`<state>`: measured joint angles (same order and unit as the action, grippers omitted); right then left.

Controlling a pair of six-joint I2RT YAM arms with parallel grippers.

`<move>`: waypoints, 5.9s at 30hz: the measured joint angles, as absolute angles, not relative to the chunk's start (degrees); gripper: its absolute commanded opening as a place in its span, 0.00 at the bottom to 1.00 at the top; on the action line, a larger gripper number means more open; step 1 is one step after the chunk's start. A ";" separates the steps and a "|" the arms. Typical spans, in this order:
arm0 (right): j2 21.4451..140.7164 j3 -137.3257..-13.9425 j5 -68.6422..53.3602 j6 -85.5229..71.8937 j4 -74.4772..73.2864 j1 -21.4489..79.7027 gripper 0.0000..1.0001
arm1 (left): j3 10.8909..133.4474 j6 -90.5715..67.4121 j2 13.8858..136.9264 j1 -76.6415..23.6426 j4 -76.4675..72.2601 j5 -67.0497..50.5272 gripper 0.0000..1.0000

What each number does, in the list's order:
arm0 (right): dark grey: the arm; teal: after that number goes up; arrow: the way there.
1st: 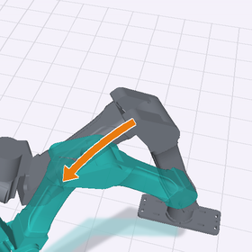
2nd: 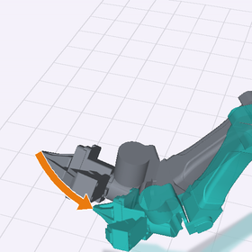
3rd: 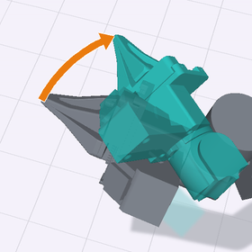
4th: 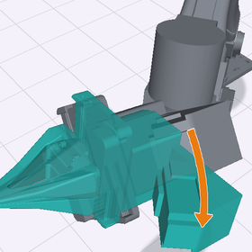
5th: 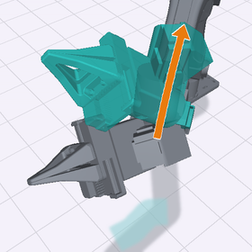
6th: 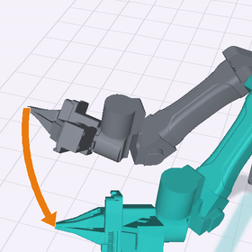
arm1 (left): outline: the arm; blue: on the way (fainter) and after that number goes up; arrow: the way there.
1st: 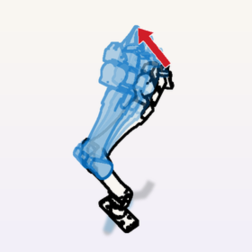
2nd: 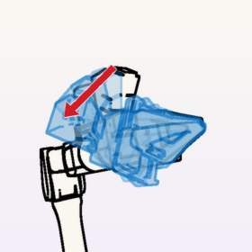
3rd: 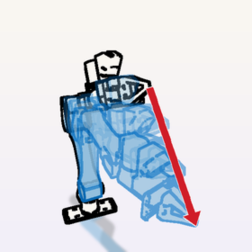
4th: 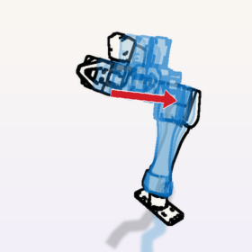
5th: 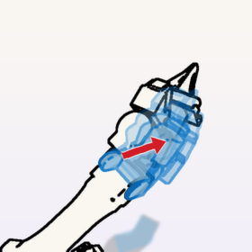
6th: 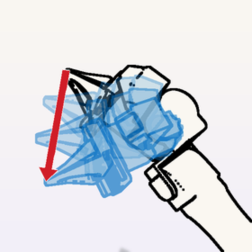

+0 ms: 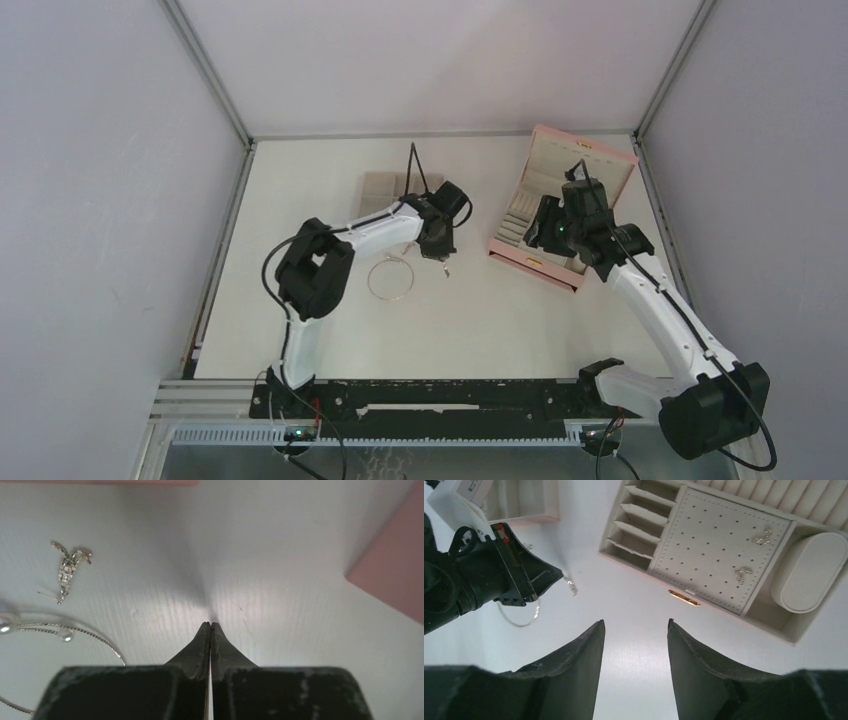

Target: Organize the mixed jewelry

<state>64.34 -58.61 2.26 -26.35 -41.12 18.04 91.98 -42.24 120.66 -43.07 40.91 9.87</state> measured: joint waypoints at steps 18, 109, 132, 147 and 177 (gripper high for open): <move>45.04 -50.06 -38.81 -31.14 -16.10 10.22 0.55 | 81.62 -11.68 79.88 -34.11 18.11 -32.16 0.00; 62.50 -53.98 -53.98 -50.15 34.79 24.84 0.00 | 79.44 -25.32 81.32 -32.05 -23.59 -71.77 0.19; 53.80 -54.04 -49.56 -38.50 10.28 15.64 0.00 | 76.60 -28.58 80.95 -28.62 -23.49 -66.65 0.72; 59.24 -64.64 -26.04 -19.55 -37.52 6.46 0.00 | 68.84 -20.69 72.07 -25.26 -9.28 -49.60 0.70; 96.53 -85.97 -7.64 4.71 -61.71 6.52 0.00 | 63.48 -8.29 67.94 -25.26 4.38 -40.66 0.69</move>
